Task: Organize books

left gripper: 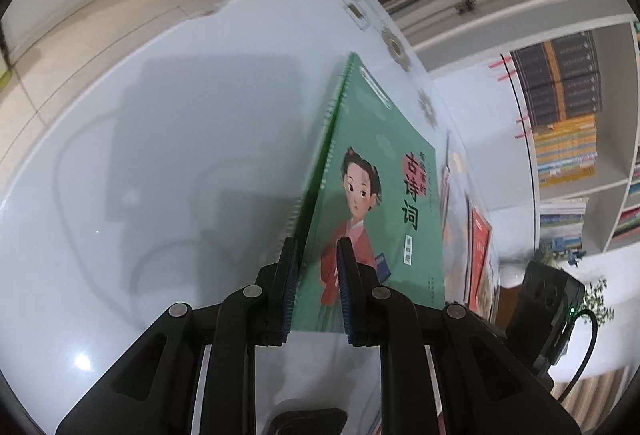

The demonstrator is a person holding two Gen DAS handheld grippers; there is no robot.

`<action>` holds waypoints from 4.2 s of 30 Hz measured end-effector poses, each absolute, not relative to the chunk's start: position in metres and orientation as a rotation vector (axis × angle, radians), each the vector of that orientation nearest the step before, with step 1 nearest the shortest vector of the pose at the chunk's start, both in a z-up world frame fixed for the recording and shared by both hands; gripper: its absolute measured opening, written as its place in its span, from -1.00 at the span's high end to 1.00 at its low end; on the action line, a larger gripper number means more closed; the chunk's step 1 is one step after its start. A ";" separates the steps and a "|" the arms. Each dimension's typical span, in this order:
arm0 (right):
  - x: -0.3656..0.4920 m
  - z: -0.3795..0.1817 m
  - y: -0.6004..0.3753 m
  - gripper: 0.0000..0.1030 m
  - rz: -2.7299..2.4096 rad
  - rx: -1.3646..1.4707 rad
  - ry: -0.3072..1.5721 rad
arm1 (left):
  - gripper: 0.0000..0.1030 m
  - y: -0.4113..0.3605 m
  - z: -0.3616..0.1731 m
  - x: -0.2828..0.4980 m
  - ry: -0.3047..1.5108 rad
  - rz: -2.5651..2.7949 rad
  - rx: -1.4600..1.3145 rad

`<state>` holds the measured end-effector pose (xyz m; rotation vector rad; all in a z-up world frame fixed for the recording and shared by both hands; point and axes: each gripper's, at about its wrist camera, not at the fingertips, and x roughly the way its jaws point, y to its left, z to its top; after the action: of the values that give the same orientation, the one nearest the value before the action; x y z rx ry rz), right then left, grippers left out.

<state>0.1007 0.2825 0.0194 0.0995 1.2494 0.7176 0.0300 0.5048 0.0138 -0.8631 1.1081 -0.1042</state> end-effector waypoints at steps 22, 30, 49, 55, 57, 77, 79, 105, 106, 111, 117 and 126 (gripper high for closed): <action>0.001 0.074 0.039 -0.13 0.286 0.451 1.135 | 0.48 0.262 0.132 0.014 1.052 -0.462 -0.263; -0.048 0.103 -0.070 -0.13 0.102 0.529 1.047 | 0.48 0.142 0.155 -0.008 1.038 -0.613 -0.168; -0.081 0.186 -0.217 -0.51 -0.009 0.272 0.799 | 0.48 0.034 0.197 -0.028 0.966 -0.457 -0.164; -0.078 0.189 -0.239 -0.51 0.005 0.297 0.765 | 0.48 0.018 0.198 -0.018 0.939 -0.412 -0.157; -0.072 0.184 -0.241 -0.51 0.015 0.298 0.780 | 0.47 0.014 0.194 -0.012 0.947 -0.403 -0.150; 0.078 0.052 -0.216 -0.25 0.135 0.414 1.068 | 0.43 0.000 0.064 0.140 1.194 -0.354 -0.167; 0.089 0.043 -0.212 -0.17 0.122 0.401 1.086 | 0.43 -0.002 0.056 0.149 1.200 -0.357 -0.170; 0.021 0.029 -0.185 -0.09 0.212 0.234 1.191 | 0.43 0.014 0.029 0.043 1.331 -0.509 -0.323; 0.015 0.026 -0.183 -0.09 0.218 0.230 1.203 | 0.43 0.017 0.026 0.028 1.347 -0.518 -0.345; -0.041 0.004 -0.183 -0.09 0.234 0.224 1.282 | 0.43 0.019 0.018 -0.019 1.349 -0.518 -0.296; -0.067 0.006 -0.172 0.02 0.234 0.115 1.239 | 0.43 0.011 0.020 -0.025 1.324 -0.496 -0.258; -0.076 0.002 -0.187 0.08 0.250 0.195 1.229 | 0.43 0.019 0.049 -0.034 1.286 -0.692 -0.445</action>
<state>-0.0758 -0.1866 0.0024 0.1953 1.2288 0.2502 -0.0339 0.0188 0.0490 -0.4449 1.2860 -0.6918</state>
